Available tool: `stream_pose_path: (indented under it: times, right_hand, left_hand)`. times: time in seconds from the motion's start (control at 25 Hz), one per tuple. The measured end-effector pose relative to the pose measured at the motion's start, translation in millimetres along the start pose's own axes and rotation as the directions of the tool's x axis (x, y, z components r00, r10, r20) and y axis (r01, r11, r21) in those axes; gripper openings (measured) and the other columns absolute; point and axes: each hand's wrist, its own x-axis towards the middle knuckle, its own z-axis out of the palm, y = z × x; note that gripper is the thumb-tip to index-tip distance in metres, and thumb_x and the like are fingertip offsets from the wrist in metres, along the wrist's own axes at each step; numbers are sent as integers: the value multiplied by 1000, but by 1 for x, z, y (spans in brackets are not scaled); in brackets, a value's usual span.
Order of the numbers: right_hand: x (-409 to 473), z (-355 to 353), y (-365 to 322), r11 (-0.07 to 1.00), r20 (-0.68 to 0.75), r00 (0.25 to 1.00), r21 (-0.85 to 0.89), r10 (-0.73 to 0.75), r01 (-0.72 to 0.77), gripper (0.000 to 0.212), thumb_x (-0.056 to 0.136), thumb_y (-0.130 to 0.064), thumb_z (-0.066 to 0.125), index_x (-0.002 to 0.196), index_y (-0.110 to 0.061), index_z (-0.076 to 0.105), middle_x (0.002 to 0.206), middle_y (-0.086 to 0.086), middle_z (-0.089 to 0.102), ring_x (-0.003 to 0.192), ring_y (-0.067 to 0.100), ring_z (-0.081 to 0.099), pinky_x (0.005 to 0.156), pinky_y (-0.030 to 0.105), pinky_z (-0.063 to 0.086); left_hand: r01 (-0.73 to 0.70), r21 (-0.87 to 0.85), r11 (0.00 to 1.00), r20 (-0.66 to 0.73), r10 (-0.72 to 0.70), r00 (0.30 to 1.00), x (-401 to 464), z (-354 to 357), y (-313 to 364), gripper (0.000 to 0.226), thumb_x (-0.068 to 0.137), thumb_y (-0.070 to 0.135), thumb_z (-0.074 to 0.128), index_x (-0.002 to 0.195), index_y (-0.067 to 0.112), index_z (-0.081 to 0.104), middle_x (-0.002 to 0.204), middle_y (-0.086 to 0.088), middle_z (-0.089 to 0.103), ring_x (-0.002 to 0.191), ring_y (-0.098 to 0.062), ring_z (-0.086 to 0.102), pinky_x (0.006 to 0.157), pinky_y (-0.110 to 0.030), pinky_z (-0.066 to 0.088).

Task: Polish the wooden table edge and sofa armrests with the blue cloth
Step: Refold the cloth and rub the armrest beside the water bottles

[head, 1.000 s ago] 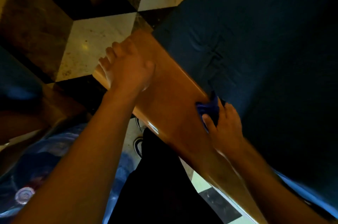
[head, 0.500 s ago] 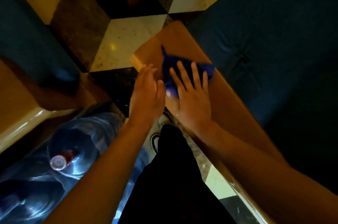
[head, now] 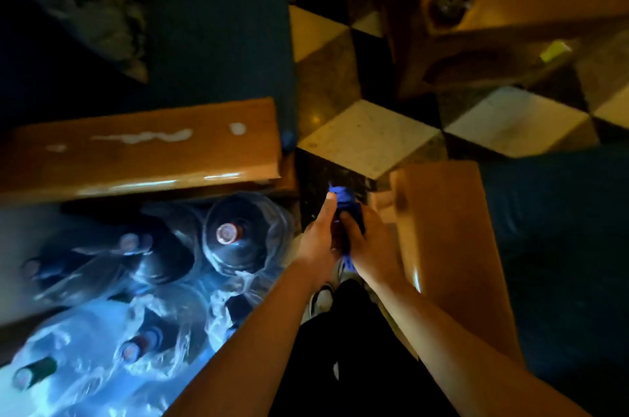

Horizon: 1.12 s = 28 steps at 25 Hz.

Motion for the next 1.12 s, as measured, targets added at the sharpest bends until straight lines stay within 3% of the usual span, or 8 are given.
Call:
stream_pose_path:
  times: [0.12,0.28,0.4,0.56,0.68,0.84,1.0,1.12]
  right_hand:
    - [-1,31,-66,995,146,987,-67,-63,73,49,96,-55,48,140,-35,57,135,2,64,122,14,60,105,28,48]
    - [-7,60,-135,1000,403,915,-26,22,-12,75,75,-57,43,149,-46,44,151,2,54,138,25,49,118,45,35]
    - [-4,64,-159,988,471,882,132,5,-76,46,74,-39,57,115,-57,68,120,-20,73,113,2,66,98,33,48]
    - [24,62,-160,996,543,835,-61,88,-66,19,78,-33,76,96,-31,78,104,-5,79,102,15,72,90,35,55]
    - [71,56,-152,987,494,870,-139,0,79,23,87,-12,77,104,-24,66,108,0,74,99,15,72,82,26,55]
    - [159,71,-143,892,507,815,-175,-281,416,43,85,-19,79,121,-28,58,119,-12,67,111,-3,62,97,23,50]
    - [218,104,-125,538,391,726,-492,-566,685,54,92,-37,68,142,-21,52,146,12,51,137,31,48,109,52,44]
    - [217,121,-107,250,732,523,-459,-437,852,83,94,-65,50,161,-23,26,171,14,13,157,41,9,127,55,12]
  left_hand:
    - [-157,-38,987,-122,152,981,-23,-35,38,41,95,50,61,112,14,74,110,-14,78,105,-28,74,88,-39,58]
    - [-282,-165,945,-218,243,945,-56,-73,59,37,91,38,72,114,9,71,109,-16,78,102,-30,75,93,-46,58]
    - [-339,-242,909,-245,281,928,-67,-110,62,31,81,19,81,109,10,72,101,-18,79,88,-29,78,68,-40,63]
    - [-324,-341,883,-232,255,939,-47,-122,64,31,80,1,75,110,1,68,86,-14,80,78,-24,79,57,-34,61]
    - [-330,-334,883,-314,226,922,-16,-113,65,28,81,-5,73,107,0,65,94,-18,78,87,-31,76,76,-46,61]
    - [-369,-298,881,-518,175,837,54,-109,71,23,80,0,77,94,6,60,91,-23,72,83,-31,69,74,-47,56]
    - [-290,-296,910,-699,1,715,114,-102,90,31,91,13,73,112,-3,55,85,-17,70,74,-28,66,64,-40,56]
    - [-248,-428,869,-705,-150,693,133,-101,95,34,94,15,65,118,-6,55,104,-31,68,82,-33,68,60,-39,60]
